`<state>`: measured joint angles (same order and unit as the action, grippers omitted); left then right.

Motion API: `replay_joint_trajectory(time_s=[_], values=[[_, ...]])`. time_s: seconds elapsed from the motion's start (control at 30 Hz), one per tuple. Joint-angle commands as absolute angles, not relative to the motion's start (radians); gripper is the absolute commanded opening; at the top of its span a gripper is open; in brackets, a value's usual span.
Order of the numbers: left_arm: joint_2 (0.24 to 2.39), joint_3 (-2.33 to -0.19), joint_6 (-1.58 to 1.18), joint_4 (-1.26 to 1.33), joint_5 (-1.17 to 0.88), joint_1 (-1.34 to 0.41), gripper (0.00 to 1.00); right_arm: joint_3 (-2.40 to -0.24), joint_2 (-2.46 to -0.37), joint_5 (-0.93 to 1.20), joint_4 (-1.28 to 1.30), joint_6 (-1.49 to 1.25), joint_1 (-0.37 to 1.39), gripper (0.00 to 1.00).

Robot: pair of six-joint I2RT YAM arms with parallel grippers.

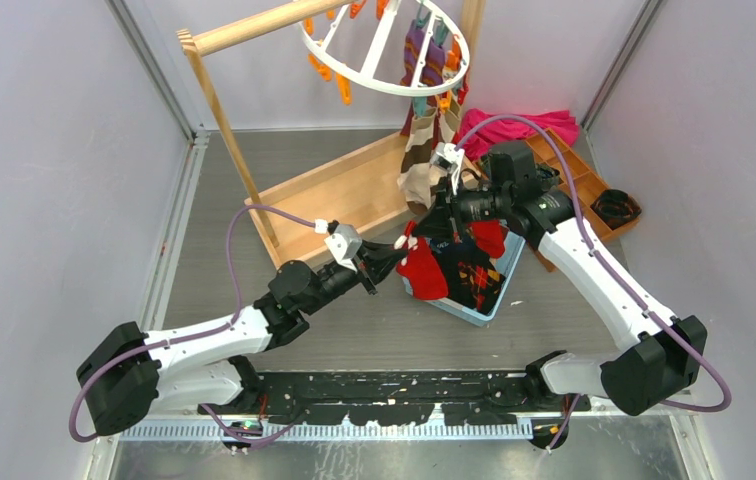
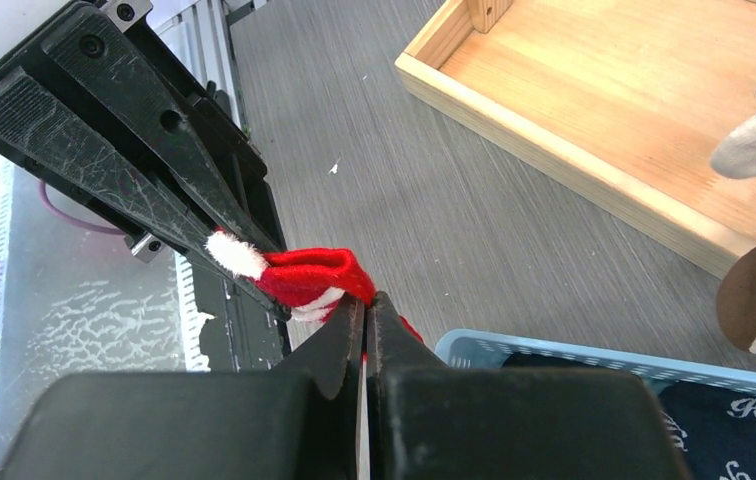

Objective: Clip the socks to the hanger
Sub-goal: Adjust the sock.

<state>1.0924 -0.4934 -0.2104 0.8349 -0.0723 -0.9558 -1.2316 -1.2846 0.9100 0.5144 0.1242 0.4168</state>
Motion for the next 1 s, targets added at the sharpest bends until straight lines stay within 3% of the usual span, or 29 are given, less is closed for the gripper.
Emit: replay_joint_trajectory(time_s=[0.0, 0.27, 0.57, 0.63, 0.73, 0.9, 0.97], values=[[1.060, -0.501, -0.219, 0.900, -0.074, -0.962, 0.00, -1.228, -1.275, 0.938, 0.457, 0.106, 0.414, 0.07], [1.044, -0.508, -0.215, 0.888, -0.080, -0.962, 0.00, -1.209, -1.273, 0.975, 0.460, 0.143, 0.416, 0.31], [1.054, -0.515, -0.221, 0.885, -0.096, -0.962, 0.00, -1.191, -1.272, 0.999, 0.429, 0.140, 0.419, 0.37], [1.052, -0.517, -0.221, 0.884, -0.096, -0.962, 0.00, -1.190, -1.271, 1.000, 0.423, 0.138, 0.419, 0.29], [1.051, -0.517, -0.221, 0.882, -0.095, -0.962, 0.00, -1.193, -1.268, 1.007, 0.420, 0.134, 0.419, 0.02], [1.032, -0.510, -0.220, 0.851, -0.077, -0.961, 0.01, -1.210, -1.260, 0.998, 0.449, 0.147, 0.419, 0.01], [1.005, -0.504, -0.208, 0.807, -0.058, -0.962, 0.10, -1.222, -1.256, 0.974, 0.472, 0.161, 0.418, 0.01]])
